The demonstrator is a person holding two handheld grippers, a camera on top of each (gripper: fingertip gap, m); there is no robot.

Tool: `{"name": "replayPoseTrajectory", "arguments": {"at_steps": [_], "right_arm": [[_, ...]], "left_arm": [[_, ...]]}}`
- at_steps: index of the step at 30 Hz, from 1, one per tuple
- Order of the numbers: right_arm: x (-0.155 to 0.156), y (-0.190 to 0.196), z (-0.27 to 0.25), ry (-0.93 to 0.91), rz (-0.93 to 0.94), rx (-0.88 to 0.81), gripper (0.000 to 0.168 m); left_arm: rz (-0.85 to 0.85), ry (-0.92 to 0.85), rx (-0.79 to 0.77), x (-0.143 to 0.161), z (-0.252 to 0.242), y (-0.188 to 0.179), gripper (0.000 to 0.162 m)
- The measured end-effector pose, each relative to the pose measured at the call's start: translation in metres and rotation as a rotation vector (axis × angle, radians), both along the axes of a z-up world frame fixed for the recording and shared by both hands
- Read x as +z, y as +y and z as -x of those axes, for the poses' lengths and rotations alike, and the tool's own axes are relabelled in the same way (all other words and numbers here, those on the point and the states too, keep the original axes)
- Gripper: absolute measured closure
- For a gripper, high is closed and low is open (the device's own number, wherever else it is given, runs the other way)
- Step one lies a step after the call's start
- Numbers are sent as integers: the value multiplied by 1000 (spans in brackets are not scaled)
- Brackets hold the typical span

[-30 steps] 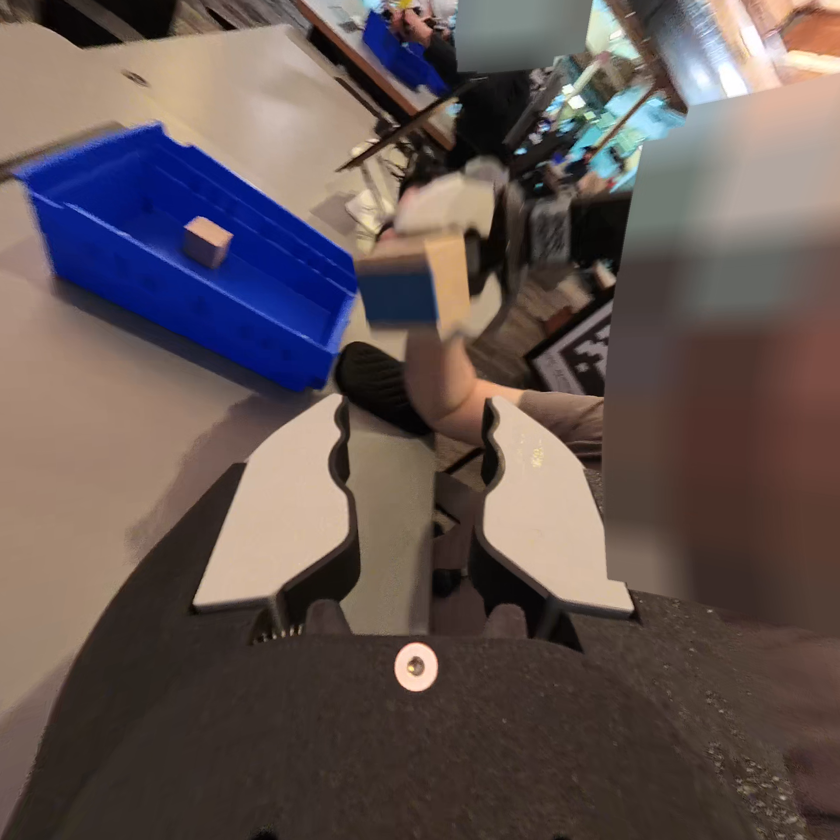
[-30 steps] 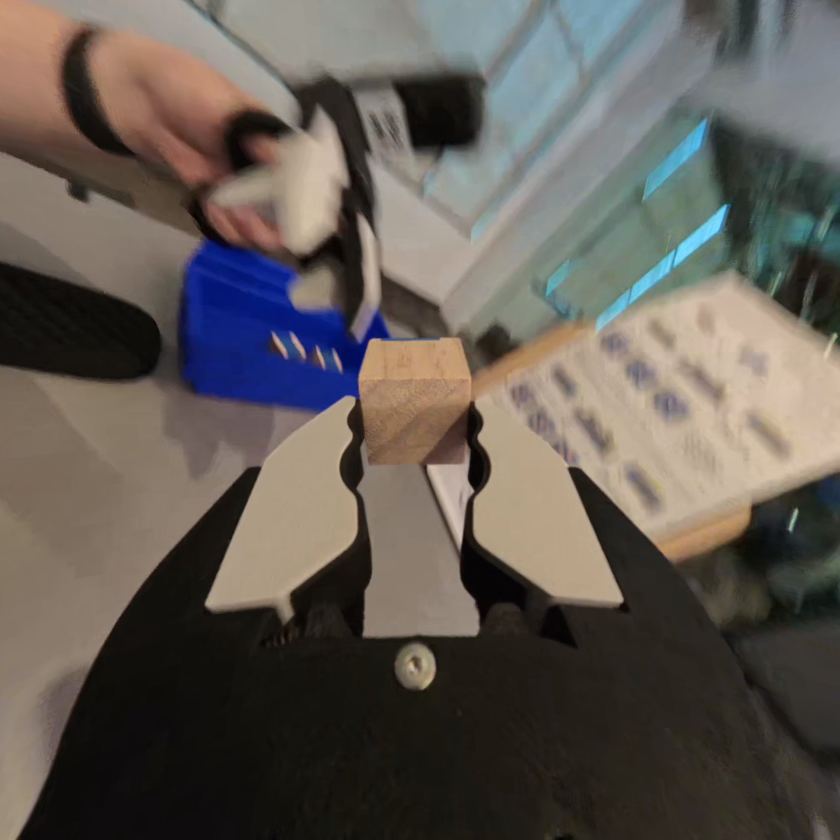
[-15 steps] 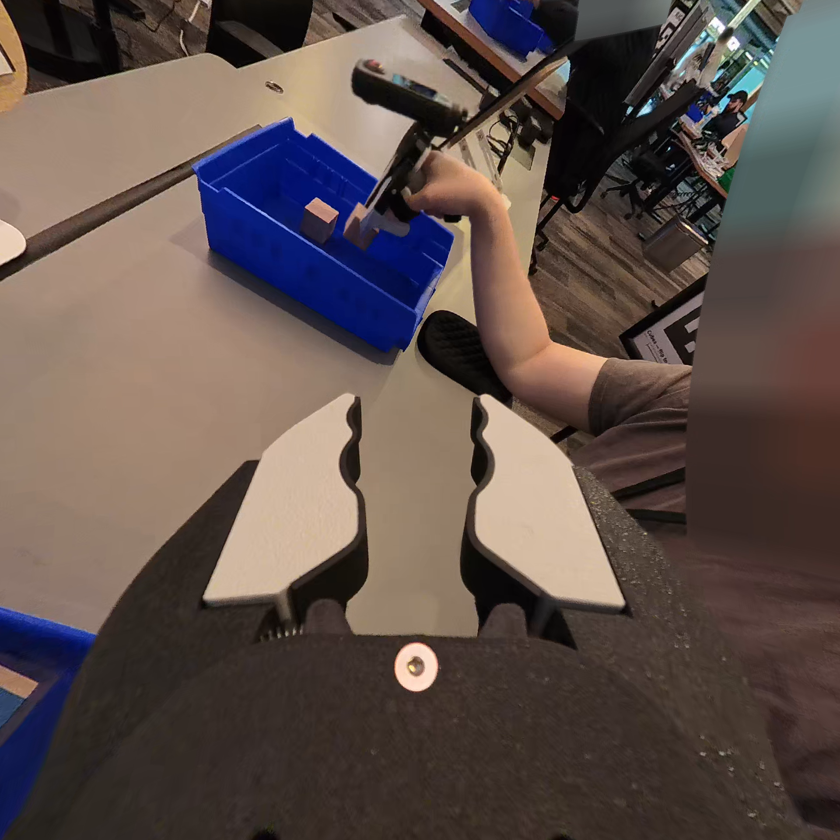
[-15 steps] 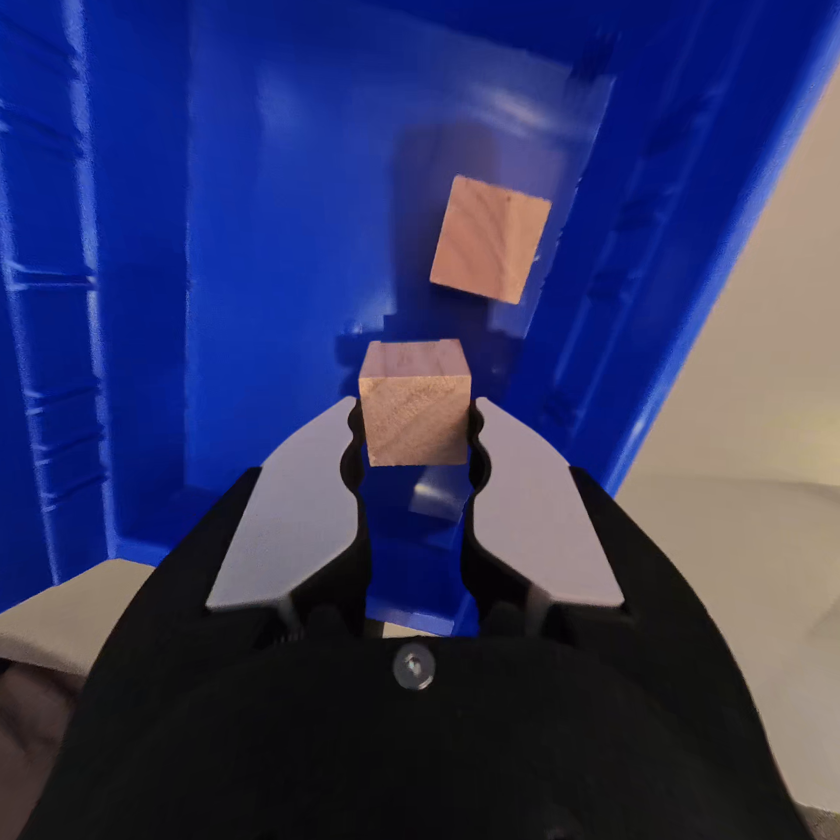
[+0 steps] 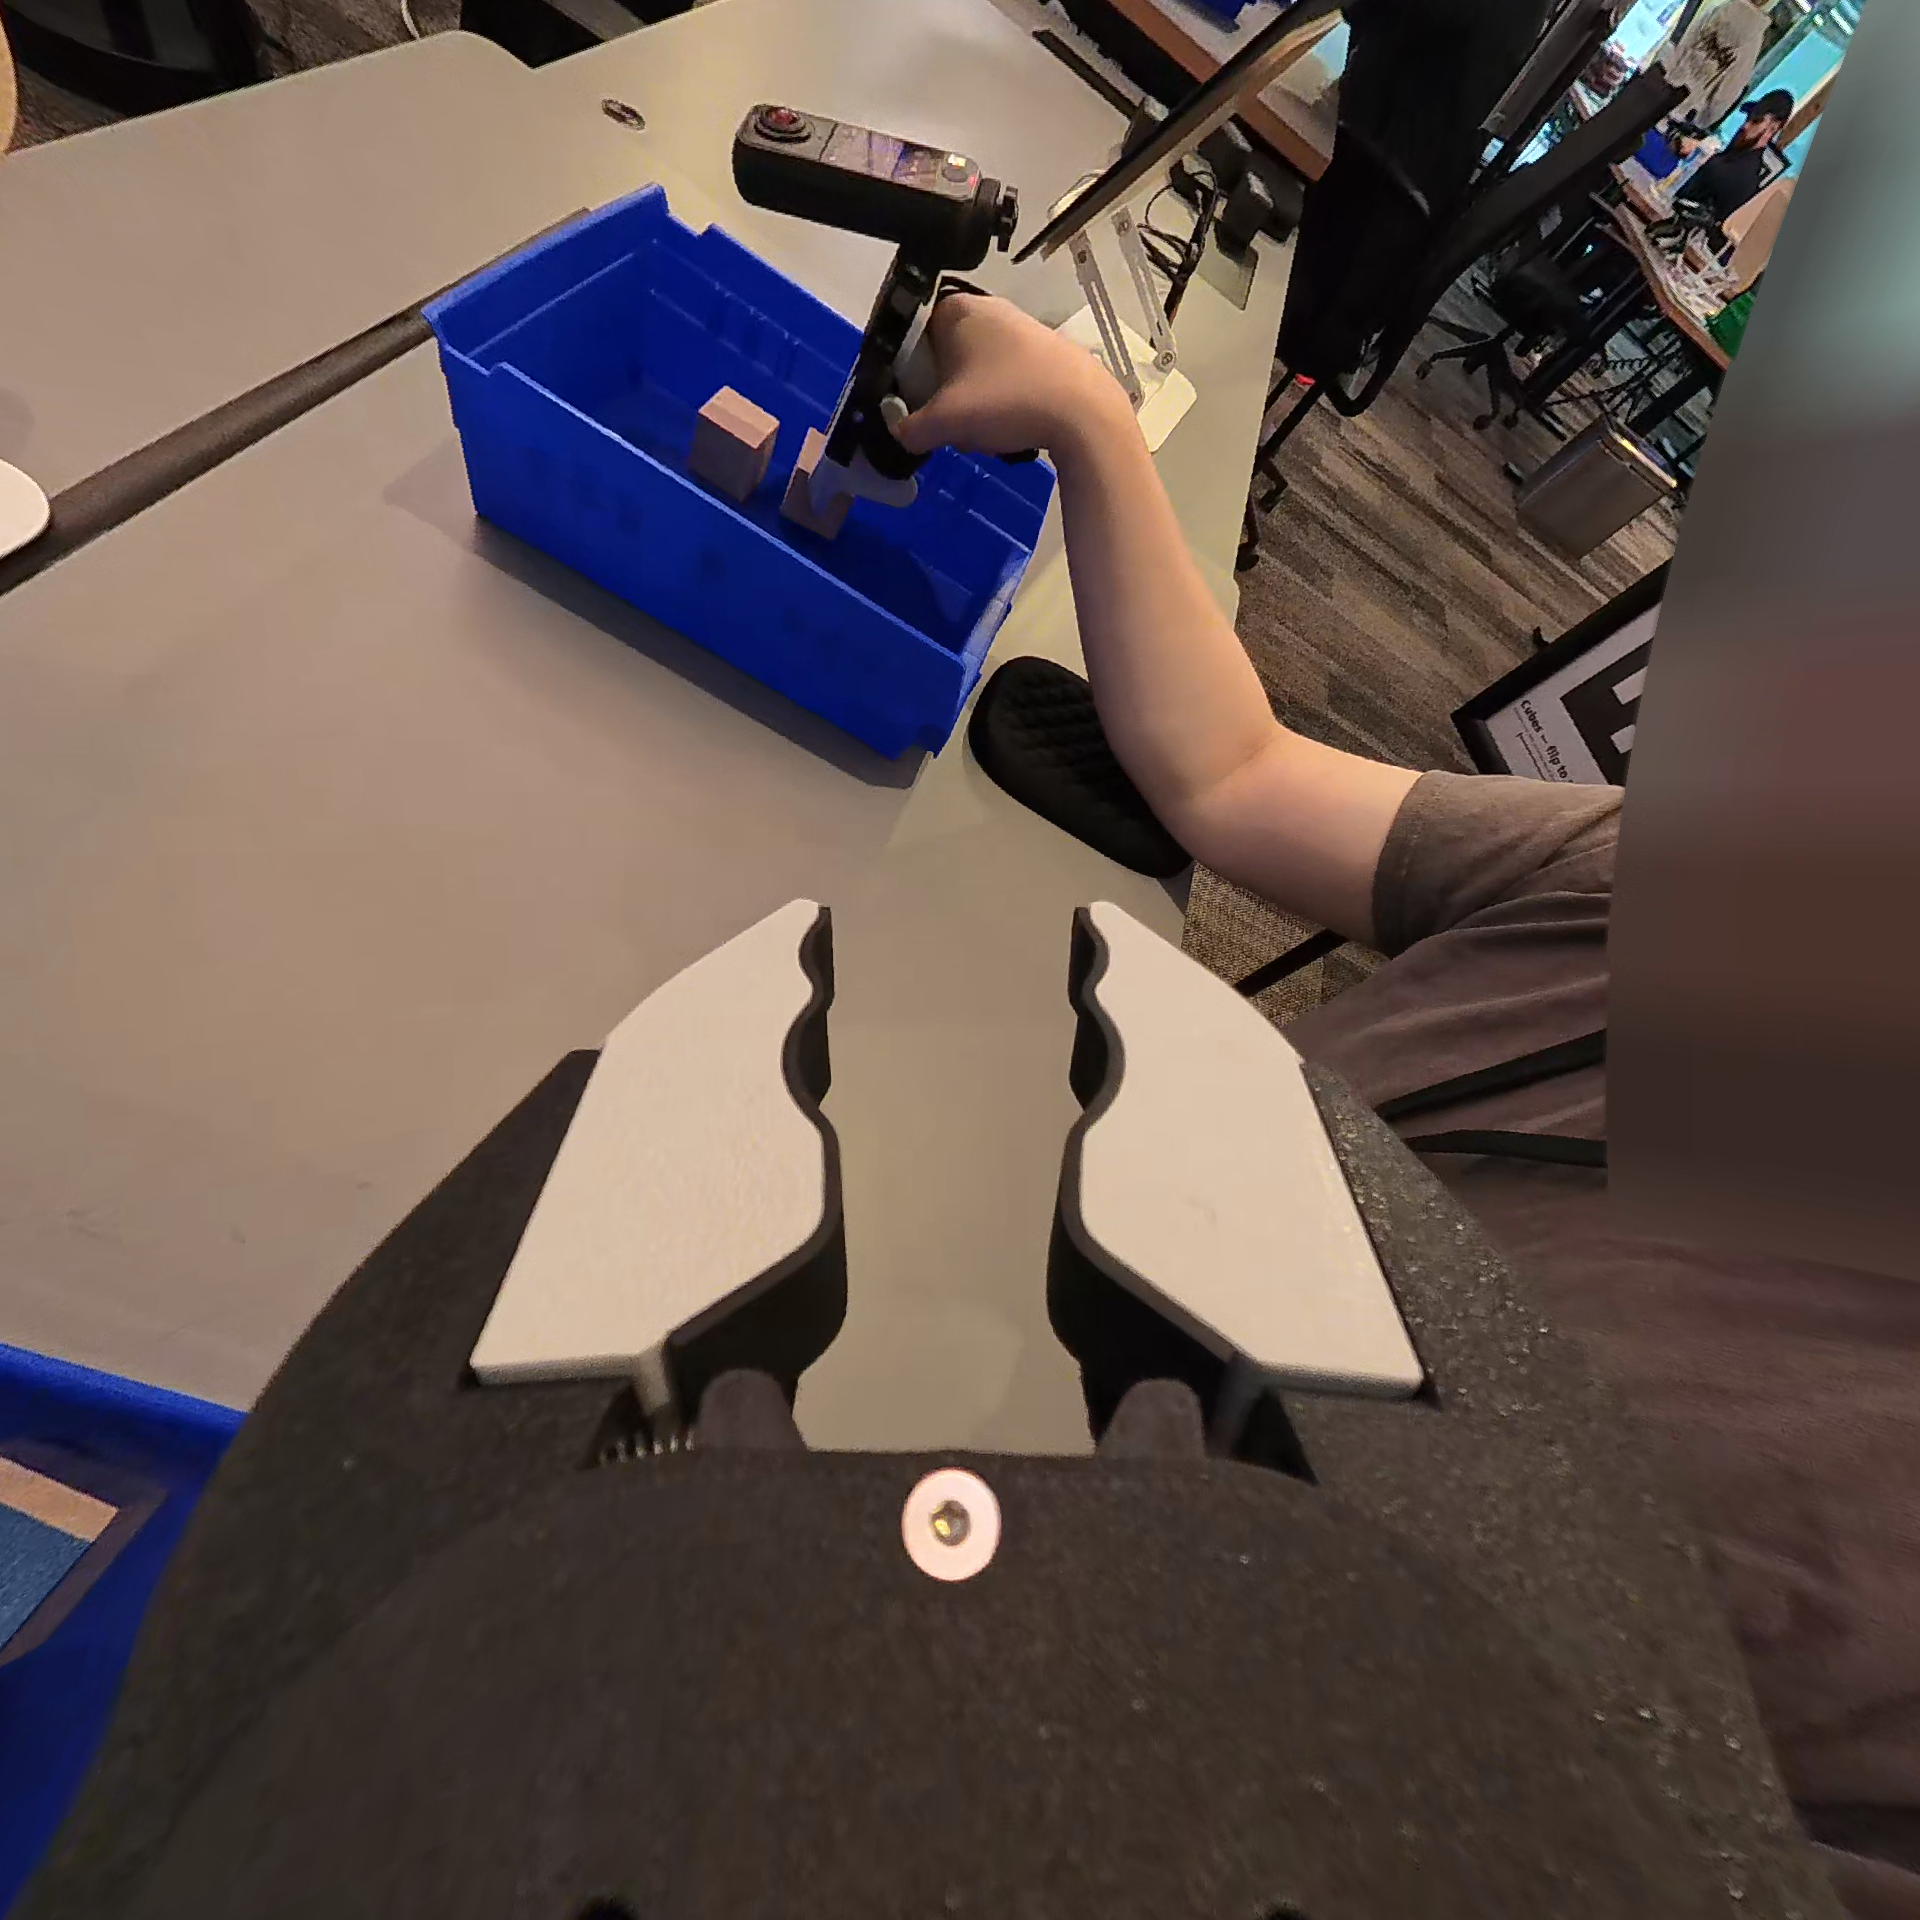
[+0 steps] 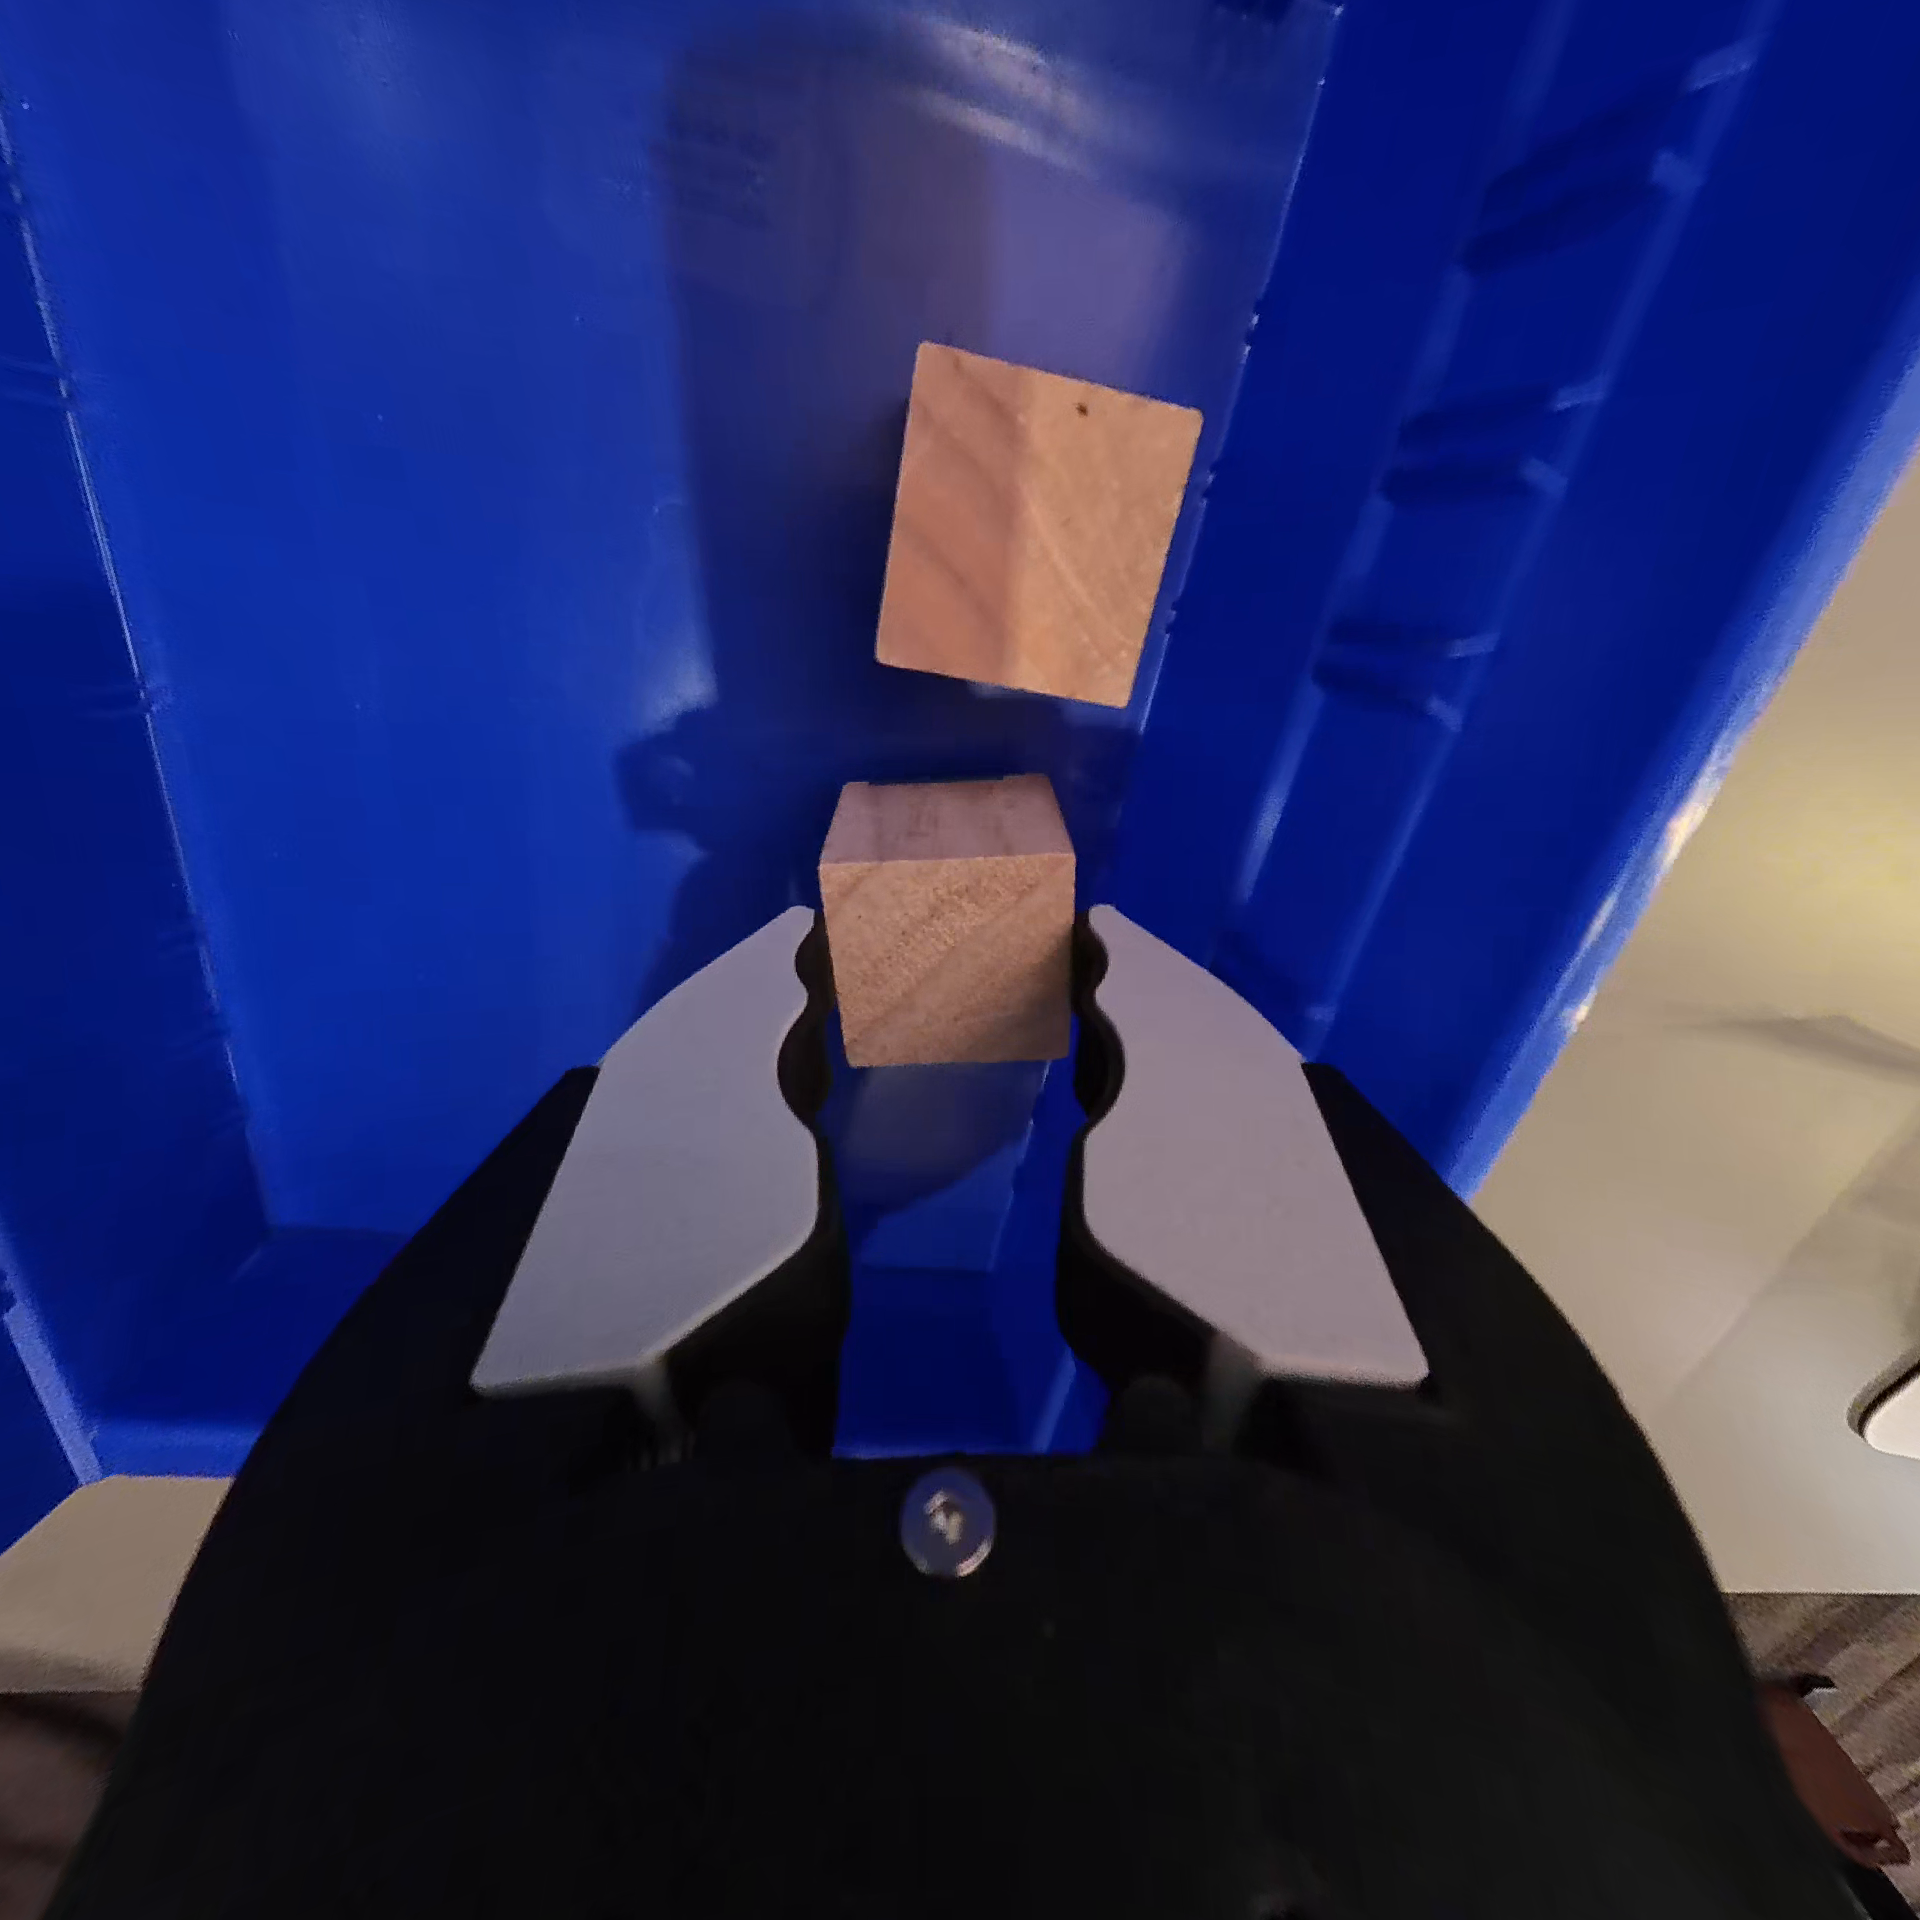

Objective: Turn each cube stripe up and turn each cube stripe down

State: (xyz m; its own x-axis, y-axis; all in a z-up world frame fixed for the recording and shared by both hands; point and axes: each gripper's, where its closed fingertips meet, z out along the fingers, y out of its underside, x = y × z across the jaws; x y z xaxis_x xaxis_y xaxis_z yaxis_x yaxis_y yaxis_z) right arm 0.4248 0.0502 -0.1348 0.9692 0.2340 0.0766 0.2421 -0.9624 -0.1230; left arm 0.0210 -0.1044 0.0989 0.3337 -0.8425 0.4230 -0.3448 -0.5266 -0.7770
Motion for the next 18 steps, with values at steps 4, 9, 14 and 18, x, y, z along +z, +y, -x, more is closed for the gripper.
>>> {"name": "replayPoseTrajectory", "arguments": {"at_steps": [4, 9, 14, 18], "right_arm": [[-1, -5, 3, 0, 28, 8, 123], [1, -2, 7, 19, 6, -8, 124], [-9, -5, 4, 28, 54, -47, 123], [-11, -5, 5, 27, 59, -48, 122]], "left_arm": [[14, 3, -5, -3, 0, -1, 120], [36, 3, -21, -7, -3, -3, 120], [48, 21, -37, -13, -5, -5, 120], [33, 14, -19, -11, -3, 0, 125]]}}
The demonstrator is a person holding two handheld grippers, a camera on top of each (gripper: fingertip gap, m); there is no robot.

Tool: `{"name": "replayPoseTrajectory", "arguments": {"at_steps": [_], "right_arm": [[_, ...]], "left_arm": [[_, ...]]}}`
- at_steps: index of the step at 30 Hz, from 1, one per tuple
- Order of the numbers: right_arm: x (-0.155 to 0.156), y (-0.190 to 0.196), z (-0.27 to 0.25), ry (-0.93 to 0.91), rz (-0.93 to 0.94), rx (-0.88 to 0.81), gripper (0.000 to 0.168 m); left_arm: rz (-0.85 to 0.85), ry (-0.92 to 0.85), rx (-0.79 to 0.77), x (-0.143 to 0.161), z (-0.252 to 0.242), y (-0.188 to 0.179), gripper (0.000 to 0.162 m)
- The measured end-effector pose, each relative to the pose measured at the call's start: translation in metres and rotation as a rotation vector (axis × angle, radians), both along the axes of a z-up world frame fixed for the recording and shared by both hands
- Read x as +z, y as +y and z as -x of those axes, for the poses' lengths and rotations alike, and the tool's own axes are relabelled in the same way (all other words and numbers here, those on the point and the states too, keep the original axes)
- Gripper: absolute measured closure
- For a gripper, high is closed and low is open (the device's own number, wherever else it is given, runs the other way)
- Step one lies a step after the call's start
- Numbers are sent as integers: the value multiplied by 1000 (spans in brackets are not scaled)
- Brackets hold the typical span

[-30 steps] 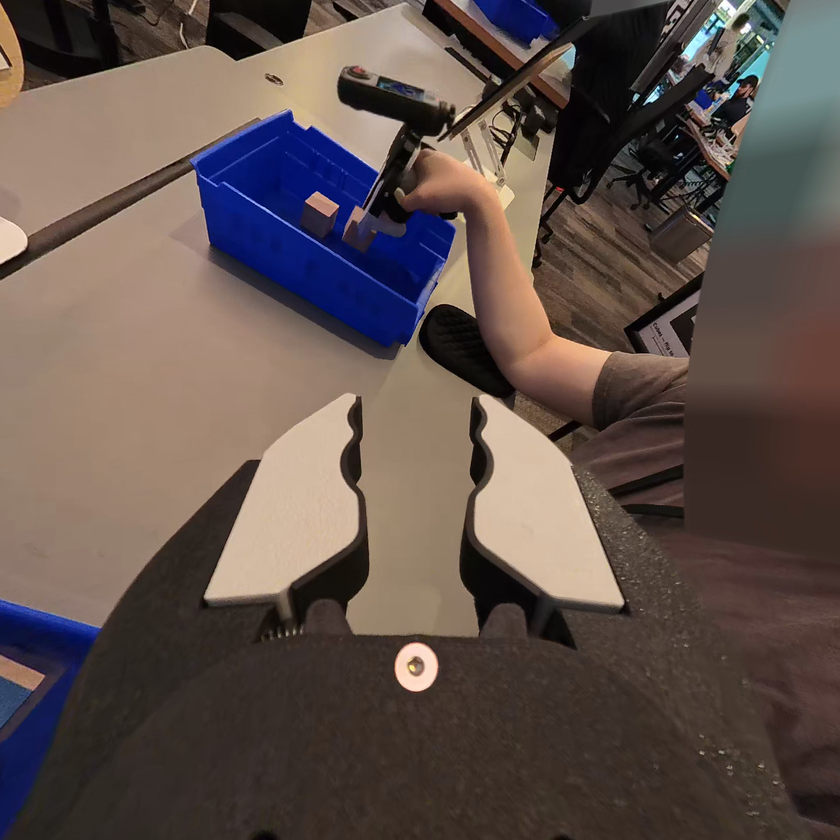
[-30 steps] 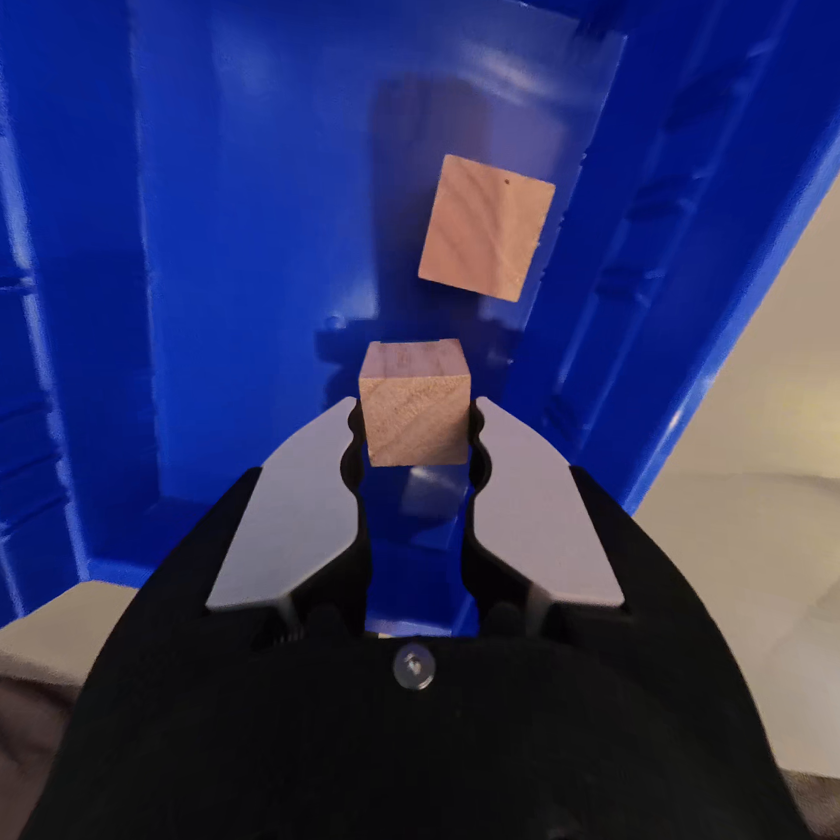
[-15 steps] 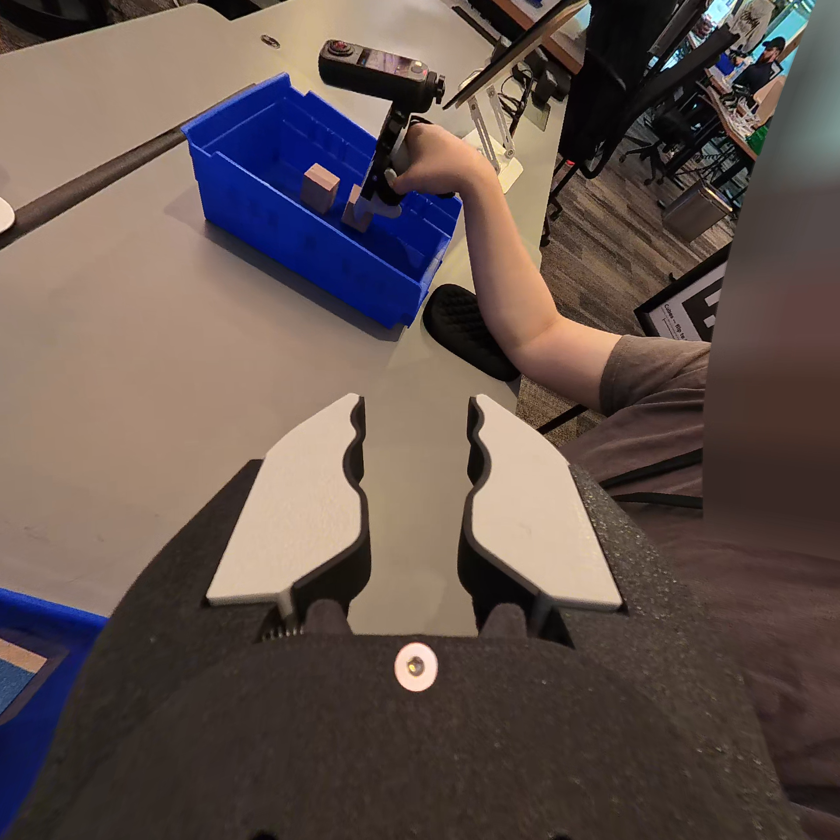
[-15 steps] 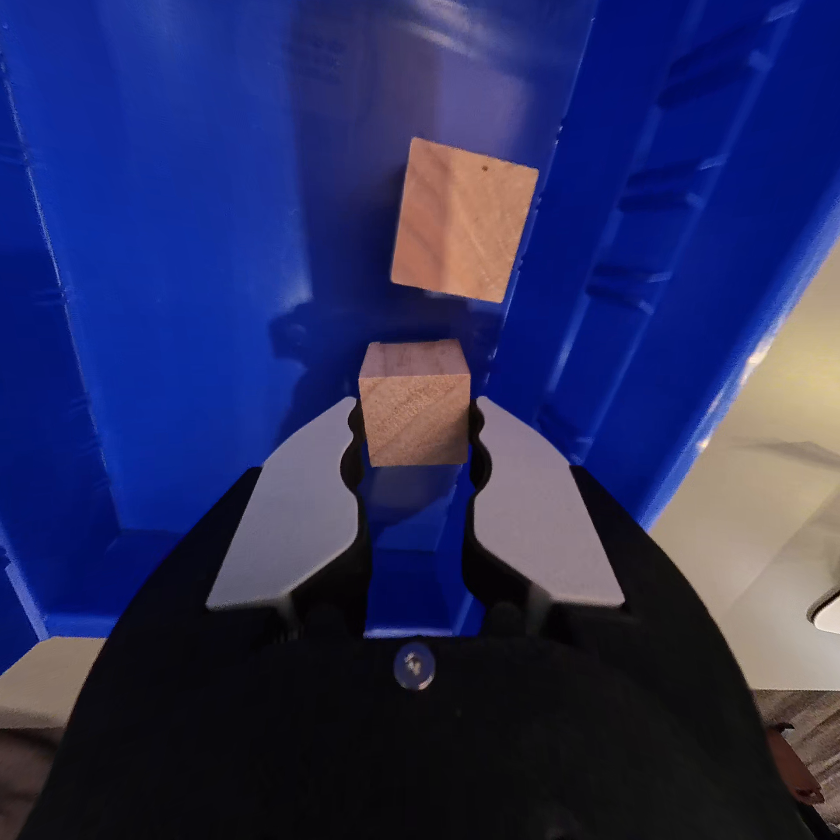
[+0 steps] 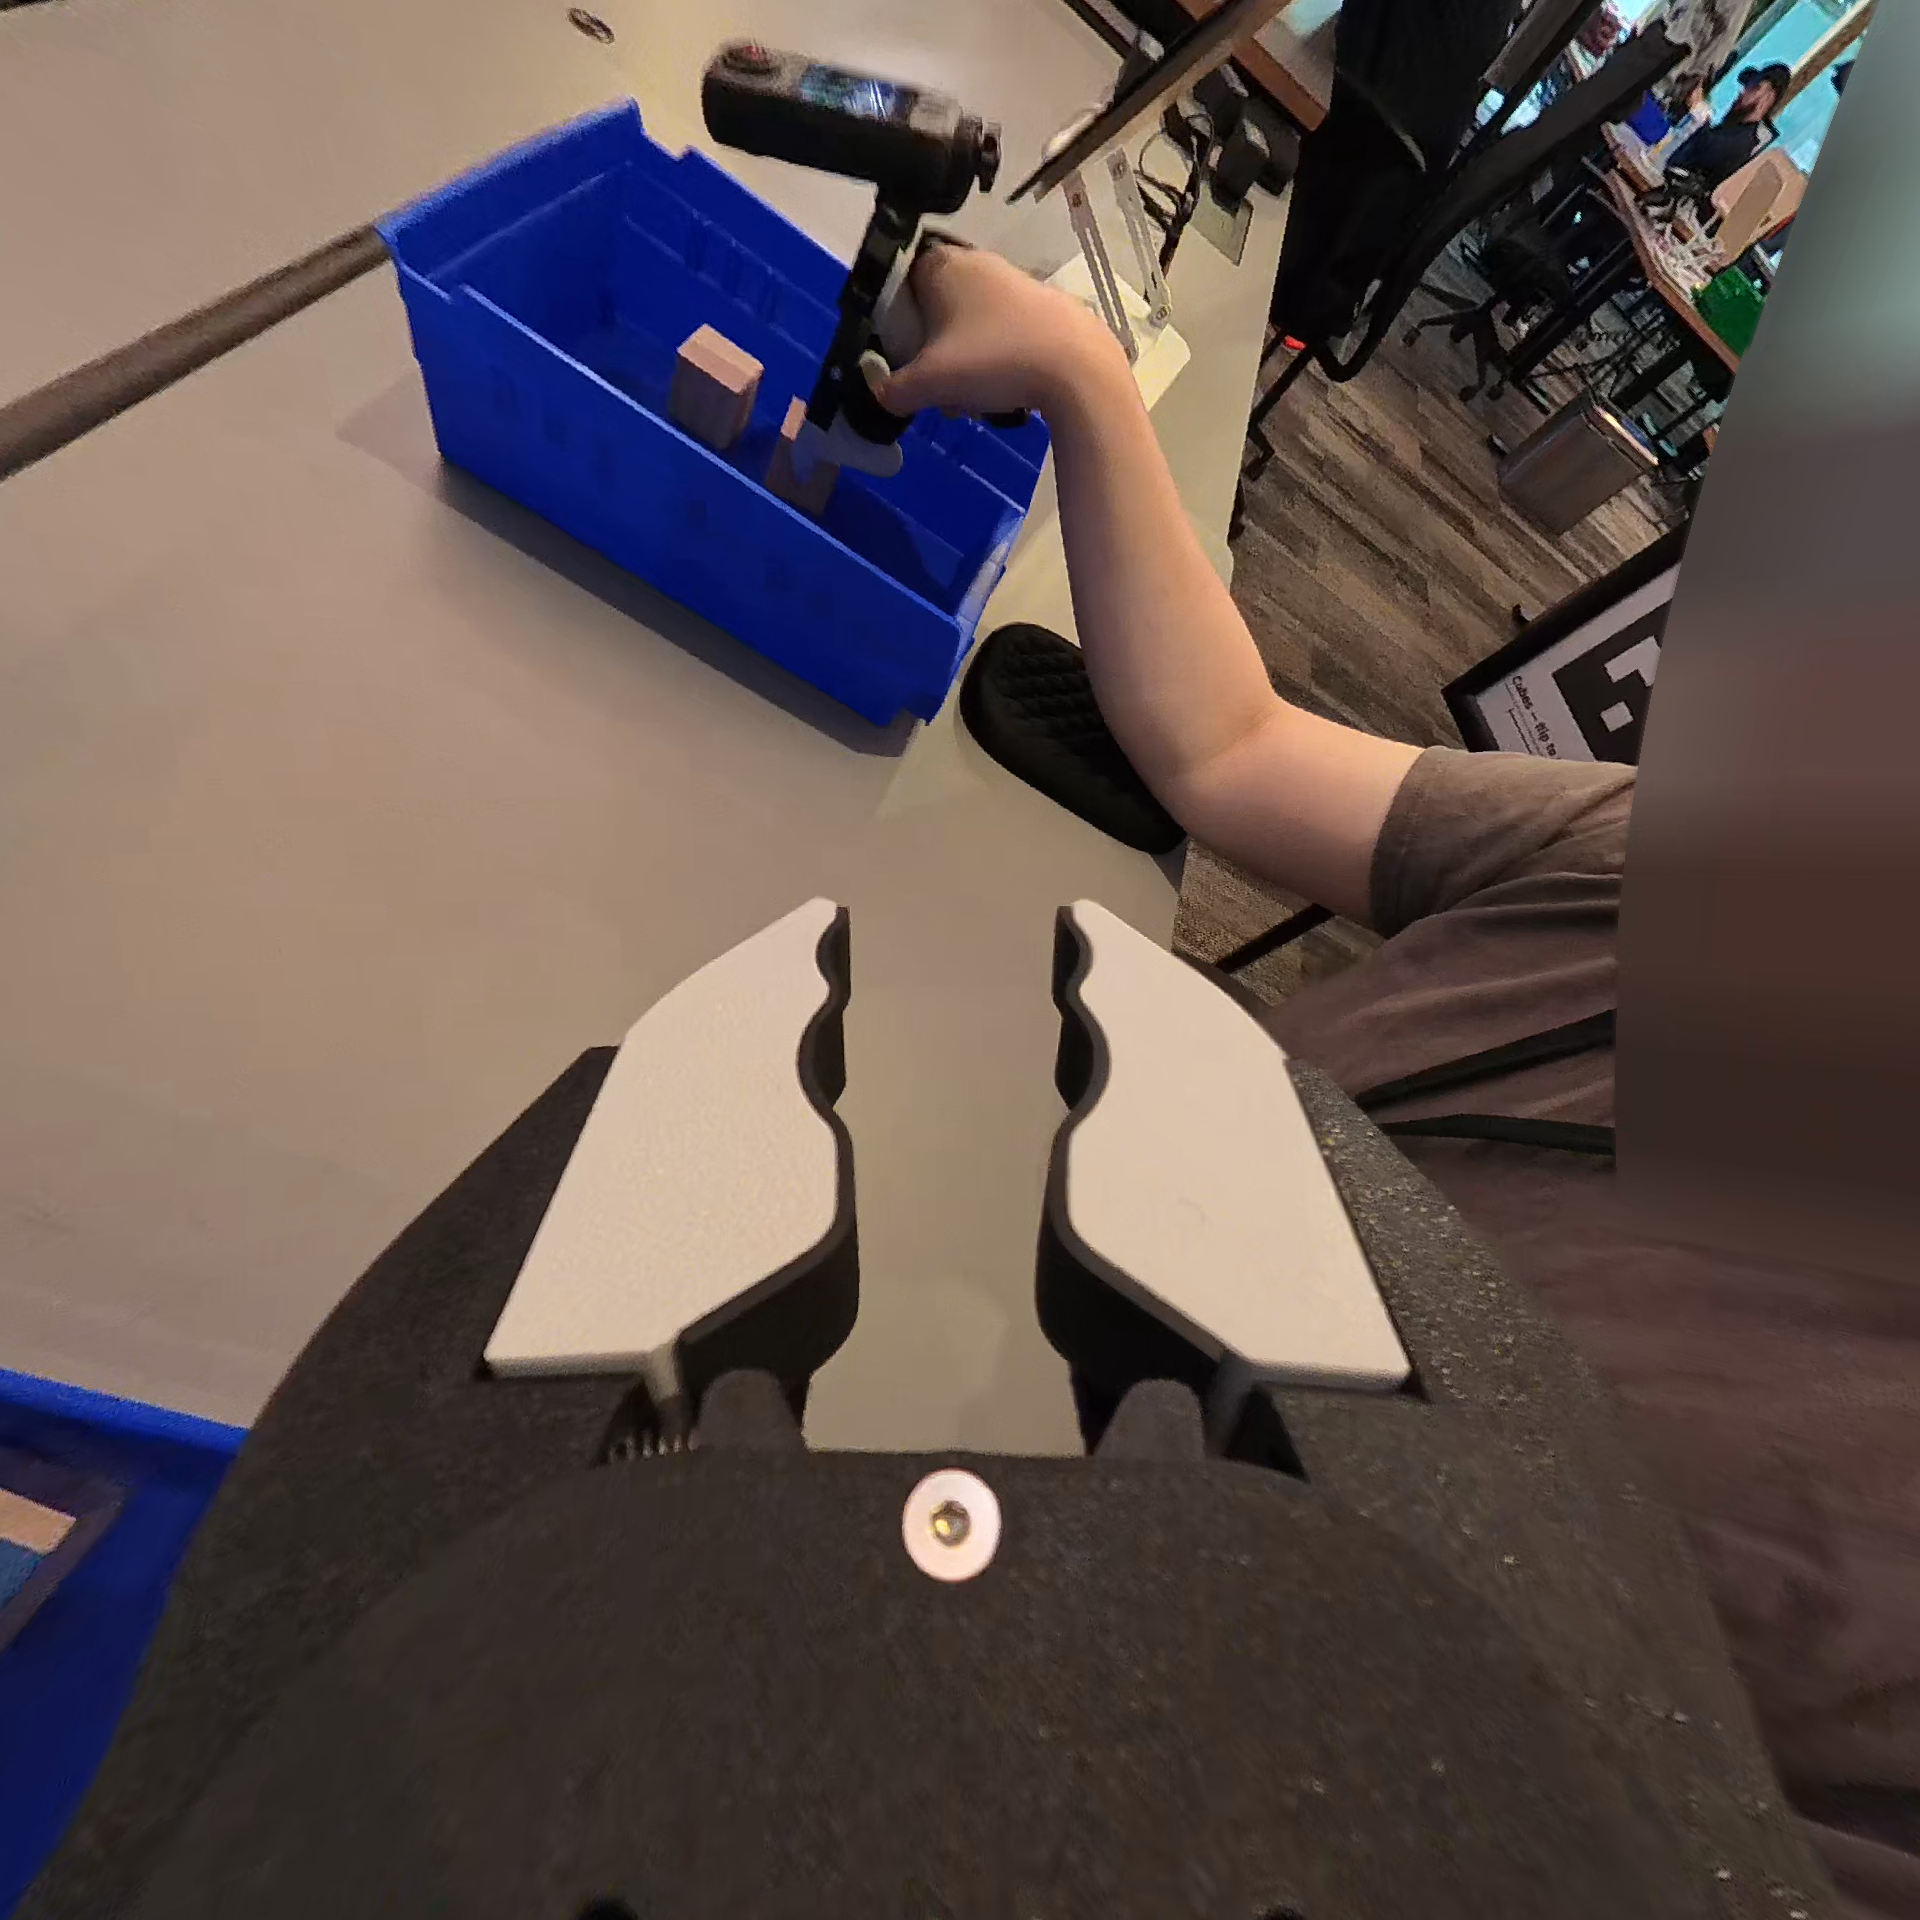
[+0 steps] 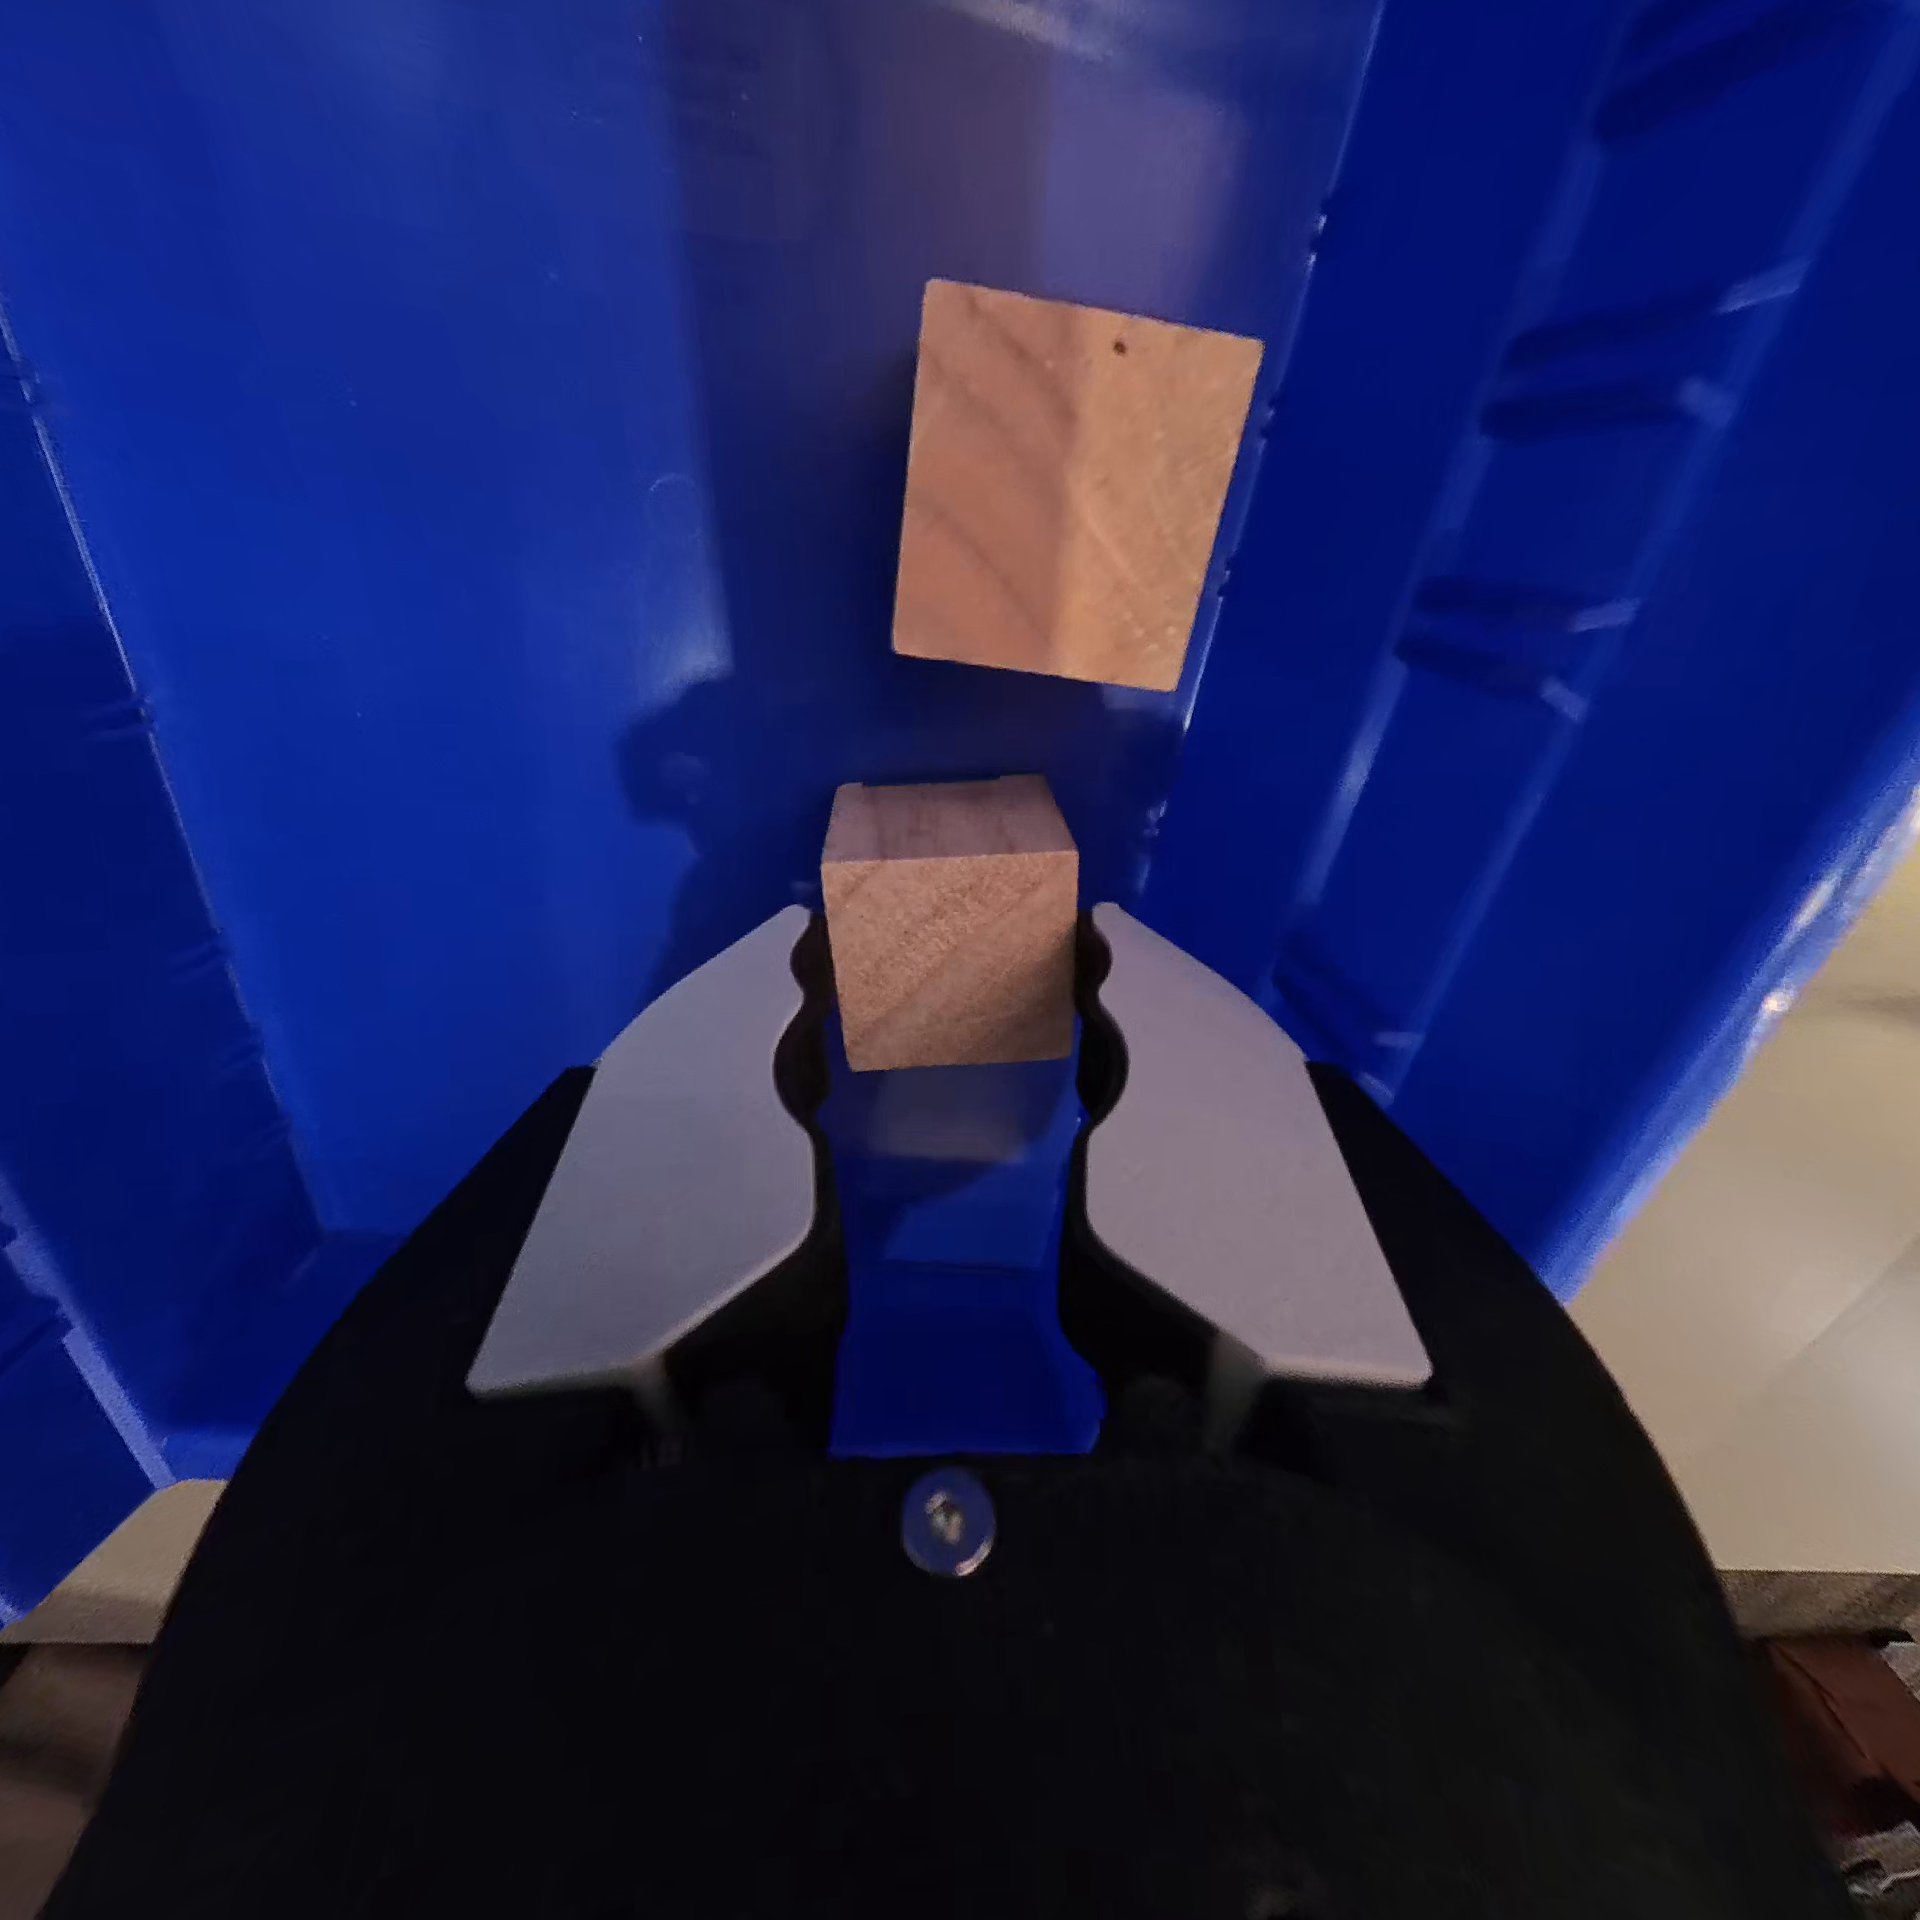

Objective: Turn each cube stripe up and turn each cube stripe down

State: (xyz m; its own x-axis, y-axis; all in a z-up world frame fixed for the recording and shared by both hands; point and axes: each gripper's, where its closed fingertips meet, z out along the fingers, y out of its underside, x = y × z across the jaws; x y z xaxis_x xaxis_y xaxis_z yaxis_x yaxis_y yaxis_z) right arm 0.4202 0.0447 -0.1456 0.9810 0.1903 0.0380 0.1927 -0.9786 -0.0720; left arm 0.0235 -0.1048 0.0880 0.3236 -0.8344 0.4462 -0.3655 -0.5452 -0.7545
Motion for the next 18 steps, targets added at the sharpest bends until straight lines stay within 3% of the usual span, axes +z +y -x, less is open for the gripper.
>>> {"name": "replayPoseTrajectory", "arguments": {"at_steps": [4, 8, 10, 12, 18], "right_arm": [[6, 1, 2, -2, -11, 9, 110], [39, 9, 4, 4, -153, 31, 108], [68, 13, 7, 19, -272, 53, 108], [97, 14, 12, 54, -393, 82, 108], [149, 0, 20, 155, -583, 140, 110]], "left_arm": [[-181, -21, 140, 23, 24, 32, 130], [-385, 207, 348, 14, 90, 77, 117], [-488, 402, 440, -10, 132, 97, 114], [-499, 580, 437, -48, 167, 106, 113], [-355, 868, 170, -154, 214, 109, 109]]}}
